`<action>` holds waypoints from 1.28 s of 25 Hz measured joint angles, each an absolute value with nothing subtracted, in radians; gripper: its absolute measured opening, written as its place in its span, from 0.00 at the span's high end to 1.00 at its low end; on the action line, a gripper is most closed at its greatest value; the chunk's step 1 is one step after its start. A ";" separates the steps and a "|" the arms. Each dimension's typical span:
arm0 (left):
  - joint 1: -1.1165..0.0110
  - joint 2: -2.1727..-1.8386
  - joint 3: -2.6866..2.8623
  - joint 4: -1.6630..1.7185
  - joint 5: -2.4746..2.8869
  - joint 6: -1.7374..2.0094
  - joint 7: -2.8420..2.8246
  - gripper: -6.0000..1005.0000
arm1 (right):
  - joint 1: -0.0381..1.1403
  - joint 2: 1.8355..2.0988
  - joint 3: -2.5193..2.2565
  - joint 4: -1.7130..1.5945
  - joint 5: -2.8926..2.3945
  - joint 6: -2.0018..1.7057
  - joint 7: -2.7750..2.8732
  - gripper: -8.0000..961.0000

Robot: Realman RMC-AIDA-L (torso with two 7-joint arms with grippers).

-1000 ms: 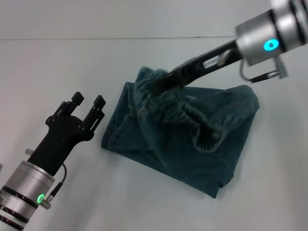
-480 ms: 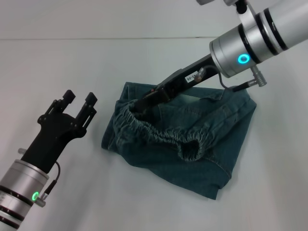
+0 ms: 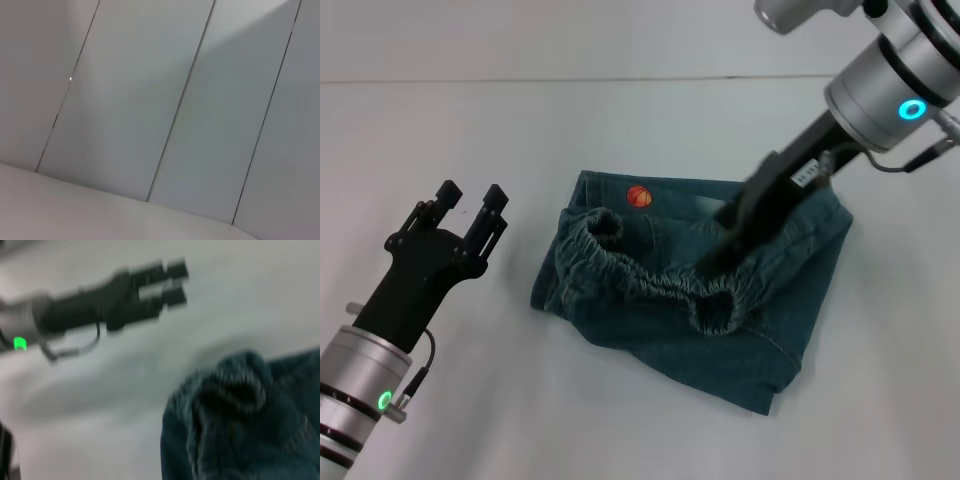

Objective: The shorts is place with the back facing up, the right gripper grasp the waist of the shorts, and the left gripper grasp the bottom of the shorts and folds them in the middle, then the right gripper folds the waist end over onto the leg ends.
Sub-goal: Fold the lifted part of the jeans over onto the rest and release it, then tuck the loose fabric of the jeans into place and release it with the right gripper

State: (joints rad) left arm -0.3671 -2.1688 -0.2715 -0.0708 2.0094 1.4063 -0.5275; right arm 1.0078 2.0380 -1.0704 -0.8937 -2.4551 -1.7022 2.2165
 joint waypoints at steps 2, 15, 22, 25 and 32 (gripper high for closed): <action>-0.371 -2.169 -0.272 -0.069 2.009 1.405 -0.528 0.37 | 1.008 2.049 -1.079 -0.926 -2.499 -1.735 2.226 0.15; -0.377 -2.167 -0.272 -0.069 2.009 1.405 -0.528 0.37 | 0.999 2.095 -1.235 -0.950 -2.582 -1.689 2.267 0.00; -0.371 -2.170 -0.272 -0.069 2.009 1.401 -0.525 0.37 | 0.997 2.097 -1.298 -0.925 -2.577 -1.608 2.297 0.07; -0.371 -2.171 -0.272 -0.069 2.009 1.393 -0.524 0.37 | 0.997 2.098 -1.321 -0.916 -2.575 -1.574 2.307 0.23; -0.366 -2.169 -0.272 -0.069 2.009 1.397 -0.524 0.37 | 0.996 2.098 -1.324 -0.910 -2.561 -1.543 2.308 0.54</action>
State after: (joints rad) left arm -0.3661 -2.1695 -0.2715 -0.0690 2.0095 1.3968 -0.5239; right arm 0.9960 2.0983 -1.3238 -0.9095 -2.5614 -1.5433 2.3084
